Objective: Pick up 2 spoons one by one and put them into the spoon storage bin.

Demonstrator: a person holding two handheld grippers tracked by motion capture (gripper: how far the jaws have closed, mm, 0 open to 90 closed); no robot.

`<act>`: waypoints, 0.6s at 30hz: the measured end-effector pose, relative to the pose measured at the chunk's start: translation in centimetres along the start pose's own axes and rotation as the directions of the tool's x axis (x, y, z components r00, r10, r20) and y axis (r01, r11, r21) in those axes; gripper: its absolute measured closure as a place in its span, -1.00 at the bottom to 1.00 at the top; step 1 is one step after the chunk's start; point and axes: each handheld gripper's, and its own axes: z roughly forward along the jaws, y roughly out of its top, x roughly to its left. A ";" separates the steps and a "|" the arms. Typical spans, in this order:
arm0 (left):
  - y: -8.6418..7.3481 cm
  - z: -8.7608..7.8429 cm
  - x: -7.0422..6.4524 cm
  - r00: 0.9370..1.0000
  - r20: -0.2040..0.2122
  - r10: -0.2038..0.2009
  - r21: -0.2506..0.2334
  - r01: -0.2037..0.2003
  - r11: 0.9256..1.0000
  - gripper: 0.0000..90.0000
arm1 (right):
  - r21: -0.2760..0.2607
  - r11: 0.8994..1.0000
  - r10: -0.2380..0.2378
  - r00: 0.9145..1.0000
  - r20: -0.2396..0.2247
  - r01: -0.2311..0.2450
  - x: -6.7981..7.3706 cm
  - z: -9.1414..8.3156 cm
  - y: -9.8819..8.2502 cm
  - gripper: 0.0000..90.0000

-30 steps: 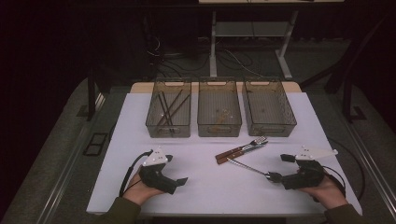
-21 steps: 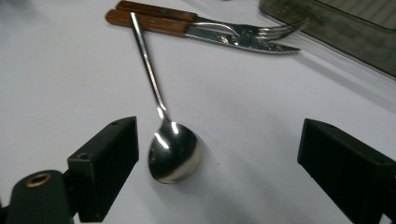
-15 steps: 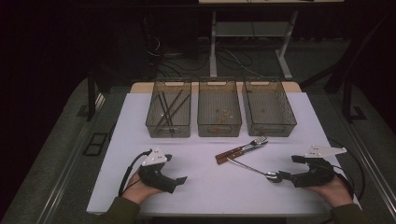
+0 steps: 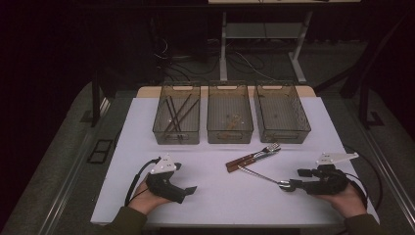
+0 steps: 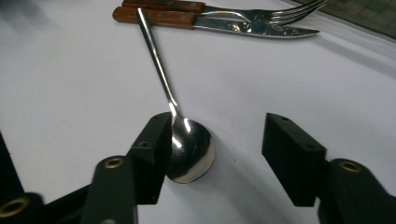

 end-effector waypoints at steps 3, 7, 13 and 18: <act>0.0 0.0 0.0 1.000 0.001 0.000 0.003 0.000 1.000 -0.98 | 0.018 1.000 0.003 1.000 -0.009 -0.003 0.3 0.4 0.1 0.03; 0.0 0.1 0.0 1.000 0.006 0.004 0.006 -0.004 1.000 -0.97 | 0.043 0.999 -0.007 1.000 -0.010 0.007 0.5 0.9 0.1 0.06; 0.0 0.2 -0.1 1.000 0.009 0.007 0.012 -0.007 1.000 -0.97 | 0.057 0.998 -0.015 1.000 -0.010 0.015 0.7 1.4 0.2 0.09; 0.0 0.1 -0.1 1.000 0.009 0.008 0.014 -0.008 1.000 -0.97 | 0.069 0.997 -0.024 1.000 -0.012 0.025 0.9 1.7 0.2 0.11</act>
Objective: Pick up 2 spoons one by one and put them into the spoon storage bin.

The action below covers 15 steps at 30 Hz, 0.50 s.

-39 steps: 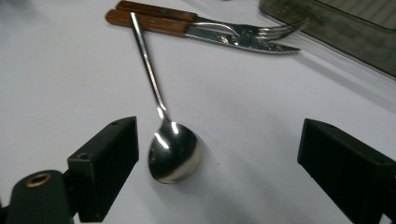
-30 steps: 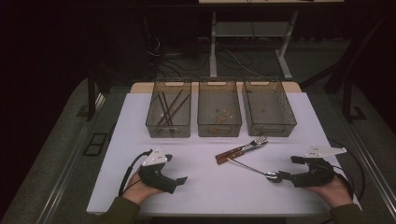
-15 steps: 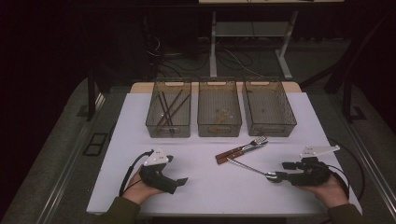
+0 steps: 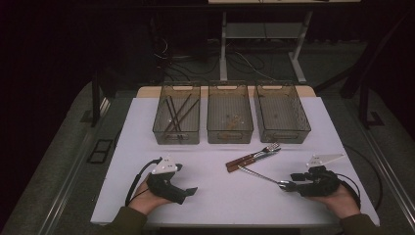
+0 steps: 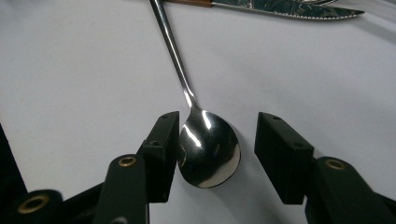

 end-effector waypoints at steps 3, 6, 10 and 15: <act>0.0 0.0 0.0 1.000 0.001 0.000 0.000 0.000 1.000 -0.97 | 0.011 1.000 0.003 1.000 0.001 -0.003 0.1 0.2 0.0 0.11; 0.0 0.0 0.0 1.000 0.002 0.001 0.000 -0.001 1.000 -0.96 | 0.021 1.000 -0.004 1.000 0.003 0.004 0.1 0.3 0.0 0.13; 0.0 0.0 0.0 1.000 0.001 0.007 0.002 -0.007 1.000 -0.97 | 0.034 0.999 -0.023 1.000 0.004 0.023 0.2 0.6 0.0 0.17; 0.0 0.0 0.0 1.000 0.001 0.006 0.002 -0.006 1.000 -0.96 | 0.046 0.998 -0.035 0.999 0.010 0.034 0.4 0.7 0.0 0.21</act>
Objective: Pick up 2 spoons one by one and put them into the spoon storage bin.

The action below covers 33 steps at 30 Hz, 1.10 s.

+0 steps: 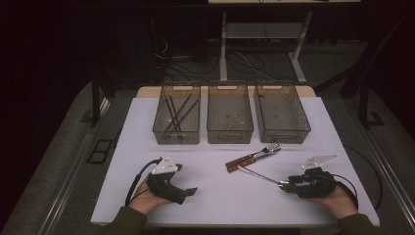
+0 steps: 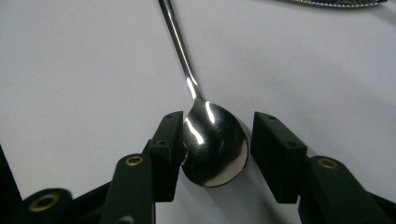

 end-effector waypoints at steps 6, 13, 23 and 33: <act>0.0 0.0 0.0 1.000 -0.001 0.001 0.002 -0.001 1.000 -0.96 | 0.014 0.999 -0.042 0.999 0.021 0.042 0.4 0.1 0.0 0.24; 0.0 0.0 0.0 1.000 0.000 0.002 0.003 -0.002 1.000 -0.97 | 0.027 0.995 -0.092 0.995 0.027 0.092 0.9 0.1 0.0 0.39; 0.0 0.0 -0.1 1.000 0.000 0.002 0.000 -0.002 1.000 -0.97 | 0.022 0.993 -0.114 0.993 0.042 0.113 1.2 -0.3 0.0 0.71; 0.0 0.0 -0.2 1.000 0.001 0.000 0.001 0.000 1.000 -0.96 | 0.002 0.992 -0.130 0.992 0.003 0.130 1.5 -0.7 0.1 0.93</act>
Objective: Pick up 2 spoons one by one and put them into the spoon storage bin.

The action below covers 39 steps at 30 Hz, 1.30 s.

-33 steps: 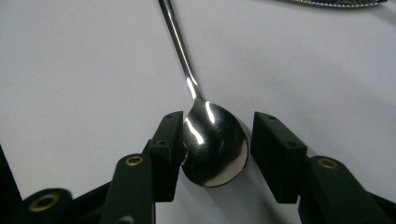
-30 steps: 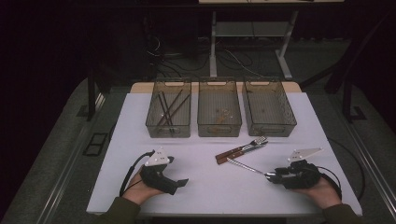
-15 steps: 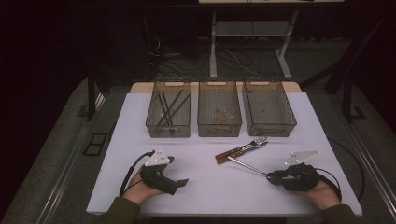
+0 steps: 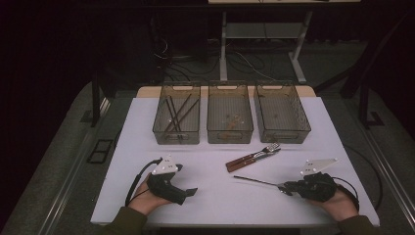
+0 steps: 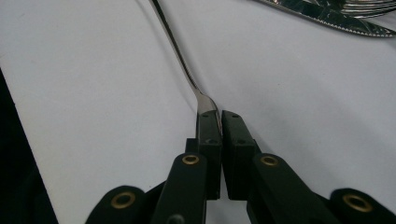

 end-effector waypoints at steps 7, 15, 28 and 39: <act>0.0 0.0 0.1 1.000 0.001 0.013 0.003 -0.013 1.000 -0.97 | 0.014 1.000 0.009 1.000 -0.008 -0.009 0.1 0.1 0.1 0.94; 0.0 -0.1 0.1 1.000 0.003 0.019 -0.001 -0.019 1.000 -0.97 | -0.007 0.999 0.035 0.999 -0.003 -0.035 -0.2 -0.4 0.1 0.94; -0.3 -0.3 0.4 1.000 -0.011 0.011 -0.036 -0.012 0.999 -1.00 | -0.129 0.986 0.113 0.992 0.060 -0.104 -0.8 -1.6 0.9 0.94; -0.3 -0.3 0.4 0.999 -0.030 0.019 -0.028 -0.020 0.999 -1.00 | -0.183 0.973 0.160 0.982 0.105 -0.139 -1.1 -1.3 3.1 0.94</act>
